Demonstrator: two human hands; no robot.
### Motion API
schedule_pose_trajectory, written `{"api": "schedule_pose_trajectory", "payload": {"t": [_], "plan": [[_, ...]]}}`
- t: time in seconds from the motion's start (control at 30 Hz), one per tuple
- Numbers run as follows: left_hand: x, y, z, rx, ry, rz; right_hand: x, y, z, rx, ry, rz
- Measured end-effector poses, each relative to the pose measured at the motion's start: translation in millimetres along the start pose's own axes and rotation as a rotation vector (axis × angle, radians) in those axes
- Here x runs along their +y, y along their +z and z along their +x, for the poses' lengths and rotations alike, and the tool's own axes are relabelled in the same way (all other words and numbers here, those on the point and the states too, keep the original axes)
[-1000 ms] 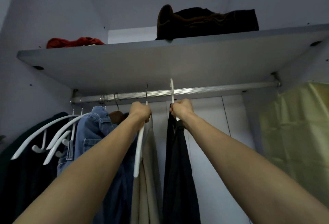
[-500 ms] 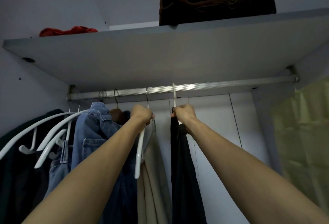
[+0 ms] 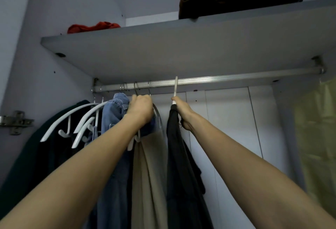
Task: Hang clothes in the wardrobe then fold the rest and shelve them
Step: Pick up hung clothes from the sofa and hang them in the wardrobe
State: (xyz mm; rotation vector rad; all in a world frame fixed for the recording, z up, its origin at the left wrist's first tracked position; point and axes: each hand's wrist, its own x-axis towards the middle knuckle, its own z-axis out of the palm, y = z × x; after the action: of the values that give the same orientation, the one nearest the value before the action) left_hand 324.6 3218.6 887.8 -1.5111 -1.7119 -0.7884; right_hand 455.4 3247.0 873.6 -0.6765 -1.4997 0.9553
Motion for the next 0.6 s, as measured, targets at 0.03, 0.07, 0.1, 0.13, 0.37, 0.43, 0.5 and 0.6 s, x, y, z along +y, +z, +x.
{"api": "schedule_pose_trajectory", "payload": {"t": [0.03,0.07,0.1,0.13,0.37,0.43,0.5,0.6], "plan": [[-8.7,-0.3,0.2,0.011,0.003,0.040,-1.6,6.8,-1.1,-0.019,0.002,-0.010],[-17.2,-1.4,-1.1,0.012,-0.010,0.046,-3.2,14.7,-2.3,-0.040,0.011,-0.024],[-24.6,-1.3,-0.6,0.008,-0.022,0.030,-4.6,22.3,-3.0,-0.063,0.016,-0.034],[-31.0,-2.1,-1.7,-0.003,-0.033,-0.025,-5.2,30.3,-3.4,-0.087,0.021,-0.038],[-41.3,-28.1,-17.6,0.093,-0.060,-0.701,5.5,67.9,0.9,-0.165,0.006,0.046],[-29.1,-31.5,-33.9,0.085,0.025,-0.694,15.1,71.2,2.3,-0.187,0.002,0.100],[-21.0,-24.7,-47.5,0.049,0.128,-0.550,31.4,69.2,0.6,-0.192,-0.013,0.084],[-24.2,-15.6,-64.9,0.100,0.272,-0.318,79.1,58.8,-18.1,-0.126,-0.019,0.053]]}}
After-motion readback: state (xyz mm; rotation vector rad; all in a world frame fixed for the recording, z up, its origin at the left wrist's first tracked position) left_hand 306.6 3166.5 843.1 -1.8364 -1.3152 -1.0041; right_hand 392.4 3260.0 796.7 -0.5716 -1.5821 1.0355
